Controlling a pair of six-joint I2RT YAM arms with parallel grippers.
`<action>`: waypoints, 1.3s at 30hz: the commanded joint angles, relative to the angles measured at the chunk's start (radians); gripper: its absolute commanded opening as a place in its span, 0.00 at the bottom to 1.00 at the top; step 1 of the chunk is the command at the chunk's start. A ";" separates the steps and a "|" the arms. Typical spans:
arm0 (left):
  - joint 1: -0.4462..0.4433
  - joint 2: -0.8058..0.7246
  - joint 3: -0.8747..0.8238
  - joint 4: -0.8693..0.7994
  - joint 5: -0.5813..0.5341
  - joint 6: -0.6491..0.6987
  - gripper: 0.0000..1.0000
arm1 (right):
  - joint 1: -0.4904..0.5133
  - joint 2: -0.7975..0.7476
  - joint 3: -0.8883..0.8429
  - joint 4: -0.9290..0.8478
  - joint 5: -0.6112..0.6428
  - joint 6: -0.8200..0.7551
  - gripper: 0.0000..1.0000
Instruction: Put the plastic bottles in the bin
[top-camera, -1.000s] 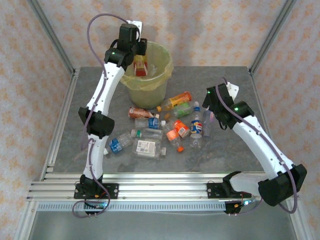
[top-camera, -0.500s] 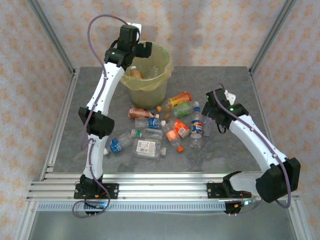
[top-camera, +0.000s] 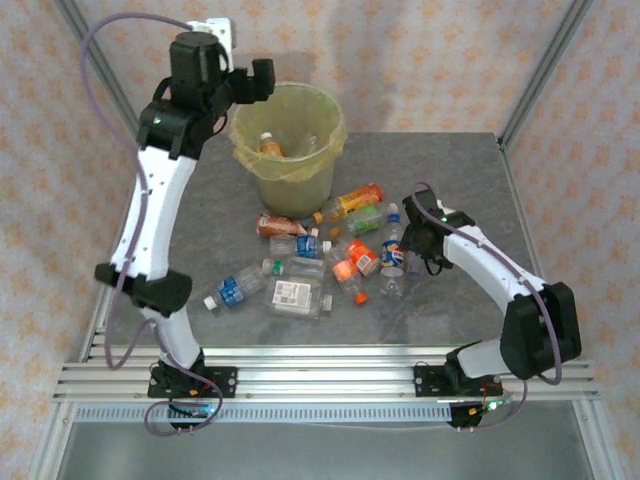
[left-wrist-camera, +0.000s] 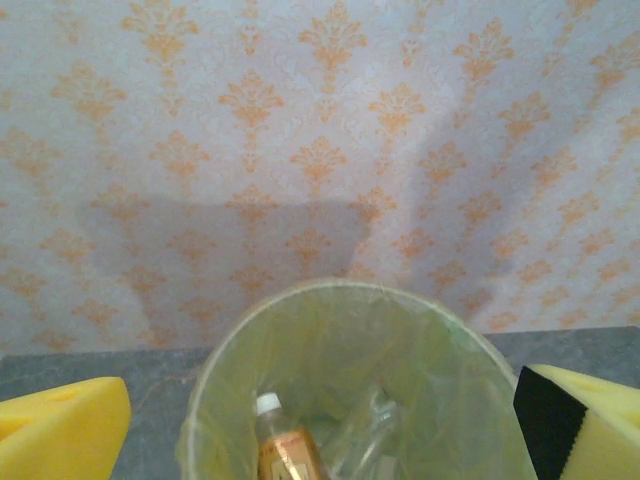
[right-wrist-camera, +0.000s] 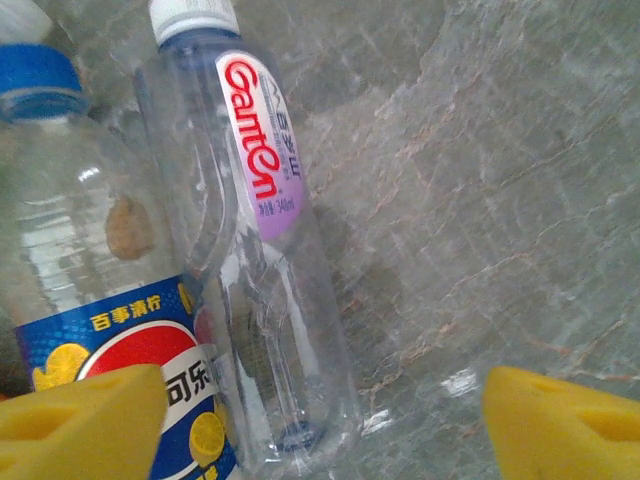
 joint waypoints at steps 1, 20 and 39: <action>0.007 -0.102 -0.186 0.054 0.018 -0.073 1.00 | -0.005 0.034 -0.012 0.048 -0.022 0.012 0.77; 0.008 -0.365 -0.592 0.216 0.032 -0.158 1.00 | -0.084 0.245 -0.051 0.184 -0.073 -0.013 0.62; 0.007 -0.324 -0.568 0.197 0.068 -0.182 1.00 | -0.093 0.290 0.024 0.152 -0.012 -0.057 0.59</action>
